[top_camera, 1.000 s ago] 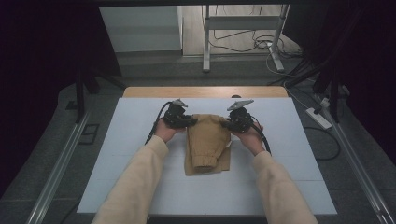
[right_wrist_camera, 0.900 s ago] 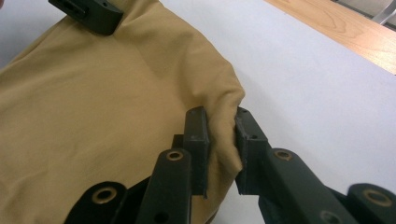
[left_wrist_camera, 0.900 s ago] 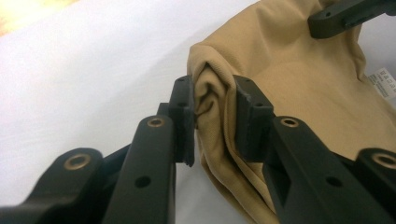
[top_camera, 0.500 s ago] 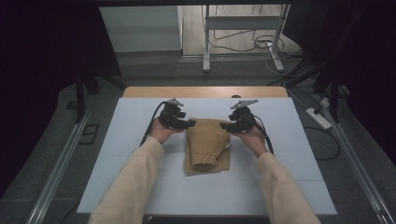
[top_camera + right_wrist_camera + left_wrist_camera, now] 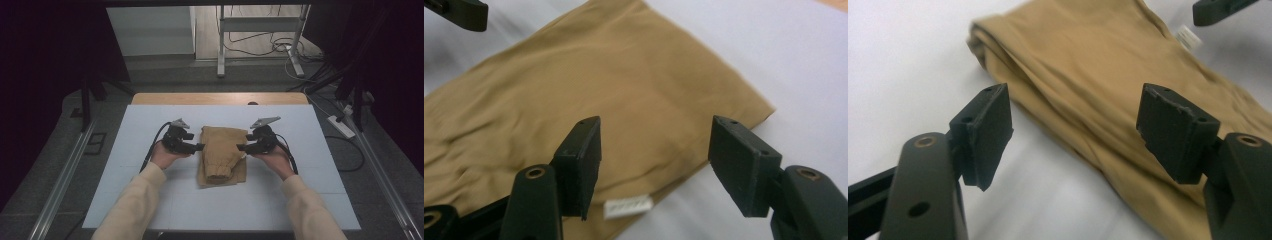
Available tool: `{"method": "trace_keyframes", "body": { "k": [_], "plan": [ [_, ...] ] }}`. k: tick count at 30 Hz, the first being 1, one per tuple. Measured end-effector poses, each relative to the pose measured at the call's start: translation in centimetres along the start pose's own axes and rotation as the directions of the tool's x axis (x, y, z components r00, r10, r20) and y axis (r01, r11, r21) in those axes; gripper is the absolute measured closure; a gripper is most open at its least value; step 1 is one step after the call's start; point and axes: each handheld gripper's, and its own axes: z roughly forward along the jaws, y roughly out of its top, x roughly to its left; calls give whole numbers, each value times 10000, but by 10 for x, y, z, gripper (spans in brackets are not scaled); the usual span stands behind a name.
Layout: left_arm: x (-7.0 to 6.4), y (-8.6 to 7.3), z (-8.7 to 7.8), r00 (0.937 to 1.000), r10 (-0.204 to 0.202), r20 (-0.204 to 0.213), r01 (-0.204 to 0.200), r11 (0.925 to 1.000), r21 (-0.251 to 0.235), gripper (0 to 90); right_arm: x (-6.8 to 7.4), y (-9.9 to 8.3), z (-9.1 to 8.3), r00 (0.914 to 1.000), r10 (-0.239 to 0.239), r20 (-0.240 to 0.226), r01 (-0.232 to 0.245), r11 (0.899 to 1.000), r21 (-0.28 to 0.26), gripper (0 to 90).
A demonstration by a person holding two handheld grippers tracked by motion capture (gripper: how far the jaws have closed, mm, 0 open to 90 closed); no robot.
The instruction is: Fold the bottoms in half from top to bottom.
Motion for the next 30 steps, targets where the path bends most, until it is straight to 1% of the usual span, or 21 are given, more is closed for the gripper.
{"method": "trace_keyframes", "body": {
  "k": [2,6,13,16,21,23,26,30],
  "plan": [
    [-4,-7,-4,10000,47,64,-47,10000,10,299,4,-6,-3,9999,-27,-126,27,10000,7,381],
    [-11,-19,-10,9997,17,228,-17,10000,14,292,7,-17,-9,9998,-50,-169,50,10000,29,380],
    [-25,-42,-19,9998,182,105,-182,9998,22,292,15,-39,-23,9995,11,-310,-11,10000,-7,378],
    [-30,-52,-25,9998,142,116,-141,9999,-98,291,18,-48,-32,9994,-1,-353,-6,9998,-182,378],
    [-40,-66,-35,9998,193,103,-192,9998,-97,291,25,-64,-49,9994,-30,-349,20,9996,-289,378],
    [-43,-71,-38,9999,99,119,-97,9998,-162,291,28,-71,-55,9993,-48,-358,36,9994,-338,378],
    [-46,-77,-42,9999,135,73,-134,9999,-94,290,32,-81,-62,9994,-68,-337,59,9996,-274,378],
    [-47,-85,-48,10000,78,11,-78,10000,-33,290,34,-93,-70,9995,25,-326,-33,9996,-275,378]
  ]
}}
